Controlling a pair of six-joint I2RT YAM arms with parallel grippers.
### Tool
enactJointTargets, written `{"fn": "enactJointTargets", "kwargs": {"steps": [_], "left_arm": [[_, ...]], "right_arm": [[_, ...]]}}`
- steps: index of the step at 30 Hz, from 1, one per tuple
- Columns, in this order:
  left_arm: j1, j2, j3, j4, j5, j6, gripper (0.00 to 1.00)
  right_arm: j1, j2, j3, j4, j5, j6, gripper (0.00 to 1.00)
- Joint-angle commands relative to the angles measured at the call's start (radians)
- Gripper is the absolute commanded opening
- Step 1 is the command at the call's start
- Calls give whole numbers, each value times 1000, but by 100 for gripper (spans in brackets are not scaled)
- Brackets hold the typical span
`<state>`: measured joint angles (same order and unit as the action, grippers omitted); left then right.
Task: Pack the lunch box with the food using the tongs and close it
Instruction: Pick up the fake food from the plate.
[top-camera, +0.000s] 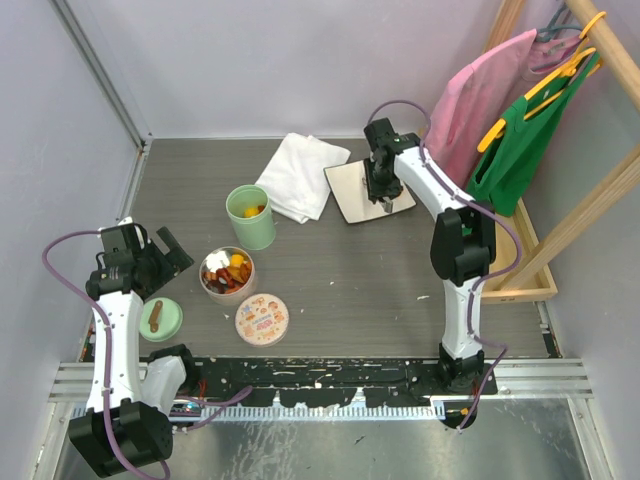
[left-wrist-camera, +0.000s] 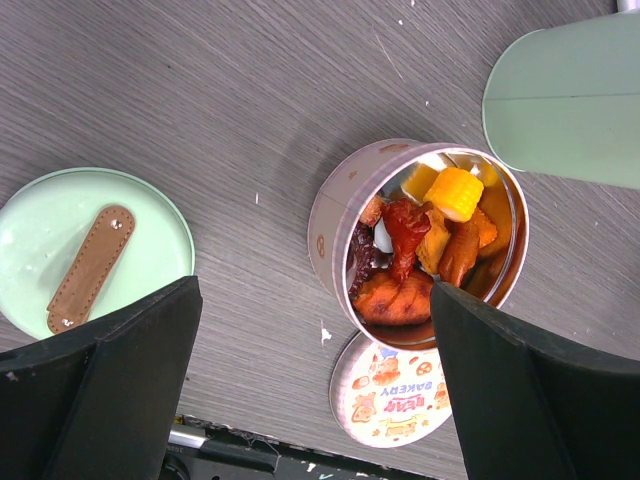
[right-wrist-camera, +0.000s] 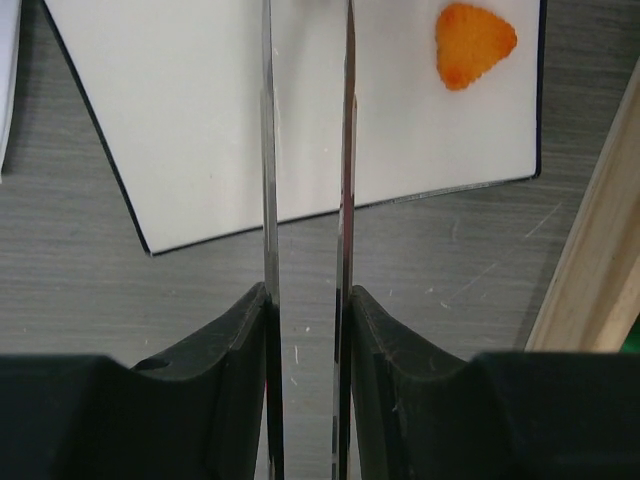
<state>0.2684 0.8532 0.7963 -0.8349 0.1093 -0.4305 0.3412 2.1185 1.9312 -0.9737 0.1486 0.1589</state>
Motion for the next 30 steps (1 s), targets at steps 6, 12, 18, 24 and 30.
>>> {"fn": "enactJointTargets", "kwargs": {"steps": [6,12,18,24,30], "left_arm": [[-1,-11,19,31,9,7,98],[-1,-18,18,31,2,7,98],[-1,-16,19,31,5,7,98],[-1,-18,18,34,10,7,98],[-2,-17,19,33,9,7,98]], "right_arm": [[21,-208,-141,57,-52,3,35],[33,-244,-175,64,-76,12,35],[40,-262,-190,67,-81,16,35],[44,-272,-171,62,-91,20,34],[50,-313,-183,59,-99,30,34]]}}
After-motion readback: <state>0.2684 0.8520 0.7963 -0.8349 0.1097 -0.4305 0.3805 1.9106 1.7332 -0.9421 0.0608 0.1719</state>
